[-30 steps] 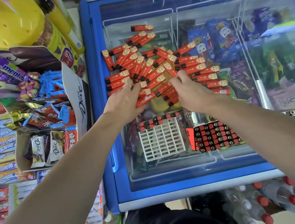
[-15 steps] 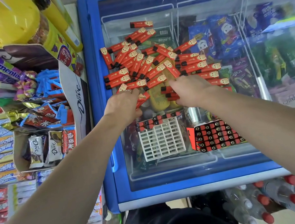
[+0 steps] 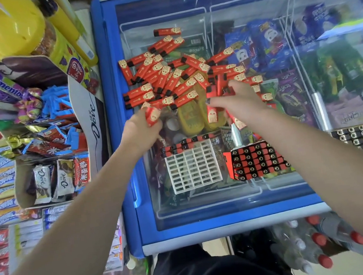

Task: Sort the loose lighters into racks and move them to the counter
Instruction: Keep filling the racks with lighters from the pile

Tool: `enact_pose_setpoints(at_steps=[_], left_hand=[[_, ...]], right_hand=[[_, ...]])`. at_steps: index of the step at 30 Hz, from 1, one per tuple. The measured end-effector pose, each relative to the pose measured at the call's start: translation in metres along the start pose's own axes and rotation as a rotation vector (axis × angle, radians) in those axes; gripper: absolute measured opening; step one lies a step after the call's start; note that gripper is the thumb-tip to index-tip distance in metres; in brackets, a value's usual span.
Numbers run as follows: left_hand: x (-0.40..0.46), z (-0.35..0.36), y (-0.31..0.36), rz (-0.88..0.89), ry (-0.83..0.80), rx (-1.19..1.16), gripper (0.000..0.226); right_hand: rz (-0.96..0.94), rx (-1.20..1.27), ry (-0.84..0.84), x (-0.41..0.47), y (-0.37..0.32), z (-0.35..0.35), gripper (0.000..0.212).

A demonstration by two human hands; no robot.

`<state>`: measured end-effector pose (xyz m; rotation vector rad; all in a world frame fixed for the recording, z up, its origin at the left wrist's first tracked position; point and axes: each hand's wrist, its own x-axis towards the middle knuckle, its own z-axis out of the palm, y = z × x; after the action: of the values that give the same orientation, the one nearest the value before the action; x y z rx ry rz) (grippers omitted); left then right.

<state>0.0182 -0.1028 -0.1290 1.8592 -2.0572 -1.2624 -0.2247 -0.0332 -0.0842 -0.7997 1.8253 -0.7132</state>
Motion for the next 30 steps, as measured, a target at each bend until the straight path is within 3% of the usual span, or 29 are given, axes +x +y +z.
enact_pose_setpoints(at_steps=[2,5,11,20,26,30], left_hand=[[-0.012,-0.006,0.004,-0.083,0.023,-0.334,0.004],[-0.039,-0.012,0.008,-0.139,0.007,-0.709,0.016],[-0.106,0.002,0.018,-0.22,-0.136,-0.982,0.015],[-0.152,0.029,0.013,-0.165,-0.24,-0.865,0.021],[-0.157,0.029,0.004,-0.071,-0.342,-0.765,0.035],[-0.159,0.029,0.001,-0.093,-0.329,-0.806,0.03]], right_hand=[[0.017,0.22,0.026,-0.016,-0.005,-0.002,0.028],[0.078,0.457,-0.027,-0.044,-0.011,0.0,0.027],[0.113,0.481,-0.213,-0.096,-0.003,0.042,0.026],[0.212,0.539,-0.11,-0.132,0.026,0.086,0.005],[0.311,0.594,-0.182,-0.137,0.033,0.087,0.022],[0.329,0.592,-0.205,-0.136,0.034,0.086,0.024]])
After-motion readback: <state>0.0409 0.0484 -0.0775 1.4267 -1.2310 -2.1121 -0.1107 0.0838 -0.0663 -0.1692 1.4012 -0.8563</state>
